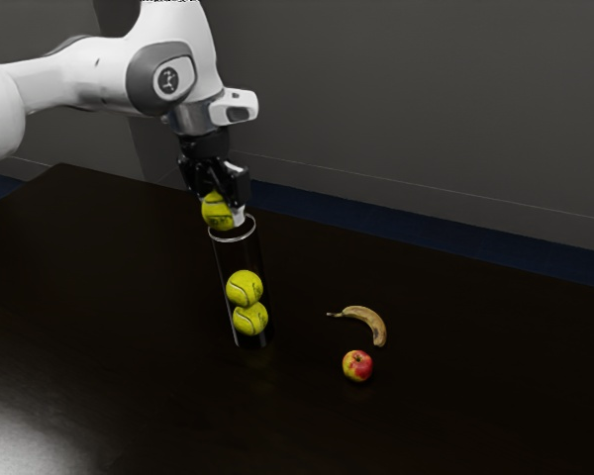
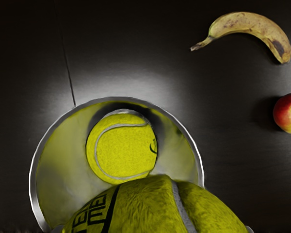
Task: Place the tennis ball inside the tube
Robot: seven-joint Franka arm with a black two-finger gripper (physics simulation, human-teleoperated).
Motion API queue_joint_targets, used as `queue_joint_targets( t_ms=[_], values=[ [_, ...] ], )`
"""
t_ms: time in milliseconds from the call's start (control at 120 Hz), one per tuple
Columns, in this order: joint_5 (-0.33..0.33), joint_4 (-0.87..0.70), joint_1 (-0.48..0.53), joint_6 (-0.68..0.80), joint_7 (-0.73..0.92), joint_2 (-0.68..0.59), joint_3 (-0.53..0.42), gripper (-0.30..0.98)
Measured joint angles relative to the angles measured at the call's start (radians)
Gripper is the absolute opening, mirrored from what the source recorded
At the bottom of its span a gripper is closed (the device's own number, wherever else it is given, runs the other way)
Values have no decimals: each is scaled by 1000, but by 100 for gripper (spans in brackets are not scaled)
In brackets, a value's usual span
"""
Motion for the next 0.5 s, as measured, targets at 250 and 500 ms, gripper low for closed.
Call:
queue_joint_targets(
  t_ms=[250, 500],
  values=[
    [11, 20, 11, -7, -35, 15, -6, 31],
    [14, 24, 11, -10, -58, 25, -7, 51]
  ],
)
